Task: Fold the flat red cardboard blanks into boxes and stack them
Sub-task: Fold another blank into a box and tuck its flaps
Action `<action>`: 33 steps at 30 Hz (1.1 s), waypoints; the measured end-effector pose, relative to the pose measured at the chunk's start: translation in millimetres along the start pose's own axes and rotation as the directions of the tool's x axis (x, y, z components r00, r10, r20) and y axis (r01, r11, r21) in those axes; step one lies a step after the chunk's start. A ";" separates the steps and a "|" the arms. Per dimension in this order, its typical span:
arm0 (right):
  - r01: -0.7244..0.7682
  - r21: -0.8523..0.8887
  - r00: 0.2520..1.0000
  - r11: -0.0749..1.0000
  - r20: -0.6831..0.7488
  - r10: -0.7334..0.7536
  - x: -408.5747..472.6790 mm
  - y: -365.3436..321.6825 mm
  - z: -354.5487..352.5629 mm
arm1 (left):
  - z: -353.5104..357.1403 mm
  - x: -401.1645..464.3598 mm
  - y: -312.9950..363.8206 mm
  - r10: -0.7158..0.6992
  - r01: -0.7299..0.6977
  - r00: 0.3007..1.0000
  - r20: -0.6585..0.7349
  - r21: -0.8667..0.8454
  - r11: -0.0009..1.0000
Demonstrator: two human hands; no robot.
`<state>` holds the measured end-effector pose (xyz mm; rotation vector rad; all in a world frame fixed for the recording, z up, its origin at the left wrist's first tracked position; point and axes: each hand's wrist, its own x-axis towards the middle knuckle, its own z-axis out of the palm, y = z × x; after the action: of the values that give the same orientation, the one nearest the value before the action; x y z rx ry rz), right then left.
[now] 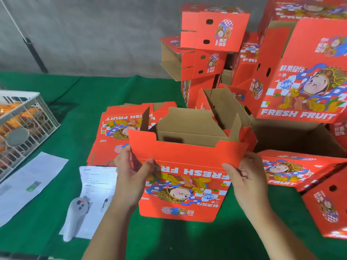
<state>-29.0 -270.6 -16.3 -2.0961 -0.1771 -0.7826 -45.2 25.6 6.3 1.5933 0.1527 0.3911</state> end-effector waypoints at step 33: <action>0.011 -0.093 0.941 0.996 0.337 0.021 -10.8 -14.2 -5.4 | -19.8 19.6 -3.8 0.240 -0.216 0.970 0.031 0.556 0.803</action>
<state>-45.7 -264.4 -10.6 -2.3091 -0.3255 -0.4282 -33.2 51.0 5.9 2.1973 0.1096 0.6071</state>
